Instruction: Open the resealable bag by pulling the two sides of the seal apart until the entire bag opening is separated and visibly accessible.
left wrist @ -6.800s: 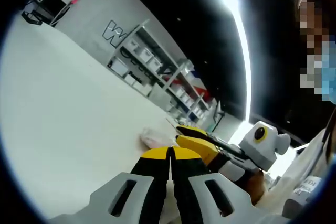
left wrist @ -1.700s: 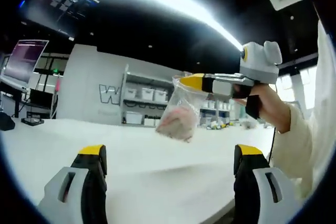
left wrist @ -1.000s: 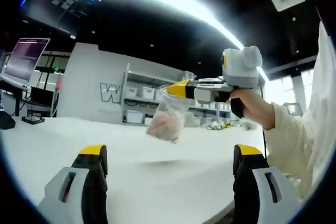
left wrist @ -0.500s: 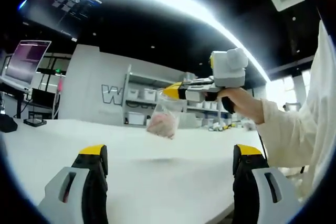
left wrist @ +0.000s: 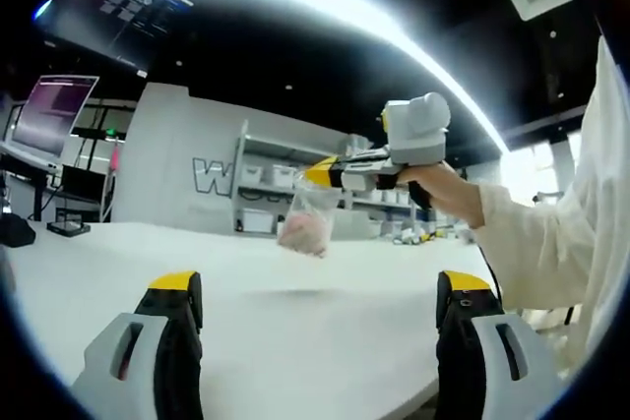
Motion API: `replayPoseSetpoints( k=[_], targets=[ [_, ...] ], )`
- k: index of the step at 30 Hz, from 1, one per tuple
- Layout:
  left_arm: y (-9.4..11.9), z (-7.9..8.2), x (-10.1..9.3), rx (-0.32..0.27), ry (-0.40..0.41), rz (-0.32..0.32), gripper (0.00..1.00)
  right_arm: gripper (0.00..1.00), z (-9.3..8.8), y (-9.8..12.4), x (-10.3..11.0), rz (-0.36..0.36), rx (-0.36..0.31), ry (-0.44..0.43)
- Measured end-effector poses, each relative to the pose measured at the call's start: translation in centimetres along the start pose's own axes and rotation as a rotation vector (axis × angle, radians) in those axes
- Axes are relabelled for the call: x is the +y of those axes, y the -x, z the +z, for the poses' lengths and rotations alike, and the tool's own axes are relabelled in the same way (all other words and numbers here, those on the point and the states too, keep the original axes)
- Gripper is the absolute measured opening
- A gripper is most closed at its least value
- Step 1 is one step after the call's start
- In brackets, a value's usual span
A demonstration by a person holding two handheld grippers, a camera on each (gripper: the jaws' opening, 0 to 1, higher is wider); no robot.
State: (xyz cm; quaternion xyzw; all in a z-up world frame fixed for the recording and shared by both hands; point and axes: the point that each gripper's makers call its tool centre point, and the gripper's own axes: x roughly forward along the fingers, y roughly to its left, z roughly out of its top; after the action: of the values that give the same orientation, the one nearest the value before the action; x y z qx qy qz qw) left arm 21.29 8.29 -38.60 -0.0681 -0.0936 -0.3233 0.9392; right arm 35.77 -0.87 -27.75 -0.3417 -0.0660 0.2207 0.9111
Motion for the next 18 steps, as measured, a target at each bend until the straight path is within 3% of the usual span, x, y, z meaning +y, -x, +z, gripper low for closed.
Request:
replayPoseSetpoints(
  k=[18],
  targets=[
    [0.0,-0.1,-0.2,0.008,-0.005,0.001,0.97,0.00,-2.6,-2.6,-1.8,-0.007,0.072,-0.021]
  ],
)
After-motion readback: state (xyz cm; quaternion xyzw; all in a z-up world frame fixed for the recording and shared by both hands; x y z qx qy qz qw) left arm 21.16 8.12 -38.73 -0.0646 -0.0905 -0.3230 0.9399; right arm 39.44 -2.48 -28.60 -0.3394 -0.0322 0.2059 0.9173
